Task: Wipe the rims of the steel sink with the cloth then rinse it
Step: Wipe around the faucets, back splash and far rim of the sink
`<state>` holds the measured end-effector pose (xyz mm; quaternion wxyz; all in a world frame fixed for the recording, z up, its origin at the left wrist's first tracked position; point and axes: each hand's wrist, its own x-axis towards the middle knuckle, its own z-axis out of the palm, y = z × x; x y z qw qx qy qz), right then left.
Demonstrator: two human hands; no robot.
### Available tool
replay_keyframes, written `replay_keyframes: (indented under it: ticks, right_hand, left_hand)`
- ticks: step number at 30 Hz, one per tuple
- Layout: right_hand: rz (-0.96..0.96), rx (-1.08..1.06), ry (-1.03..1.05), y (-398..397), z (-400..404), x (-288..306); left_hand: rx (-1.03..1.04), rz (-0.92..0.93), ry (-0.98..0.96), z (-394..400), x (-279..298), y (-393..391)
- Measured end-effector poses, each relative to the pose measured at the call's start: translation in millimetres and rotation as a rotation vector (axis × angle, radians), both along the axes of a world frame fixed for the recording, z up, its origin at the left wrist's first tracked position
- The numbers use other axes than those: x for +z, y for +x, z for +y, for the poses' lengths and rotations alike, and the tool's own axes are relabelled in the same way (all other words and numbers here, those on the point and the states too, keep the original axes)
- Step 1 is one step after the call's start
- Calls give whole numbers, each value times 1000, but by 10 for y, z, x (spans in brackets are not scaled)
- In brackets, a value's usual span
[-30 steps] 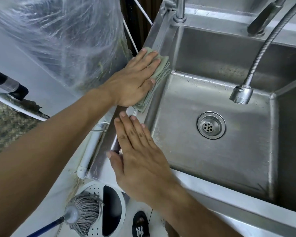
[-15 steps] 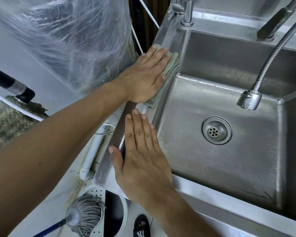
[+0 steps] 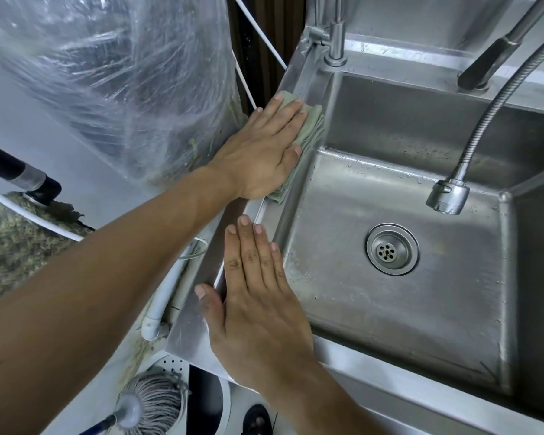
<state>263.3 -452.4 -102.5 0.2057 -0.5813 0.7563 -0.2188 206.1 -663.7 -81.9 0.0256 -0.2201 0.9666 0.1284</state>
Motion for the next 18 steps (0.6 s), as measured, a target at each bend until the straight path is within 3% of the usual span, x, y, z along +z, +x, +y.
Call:
replay_keyframes:
  ticks: [3,6,9,14,16,18]
  right_hand:
    - [7,-12,-136,-293,62,158]
    - [-30,-203,-307,-996,11,407]
    - [-15,-196,-293,-1700,-464,556]
    - [313,415,-25,-2041,-1371,139]
    - [332,390,-53,-2119,-1486,30]
    - [250,210,-51,-2147,-1567,52]
  left_hand:
    - [106,241,-30,106,-25,154]
    - [175,361,-6,455,-22,457]
    - [114,247,-60,922,-99,773]
    - [208,108,-173,1070,-181,836]
    - [212,112,-188,1078,-184,830]
    - [221,114,-190,1085,-193,830]
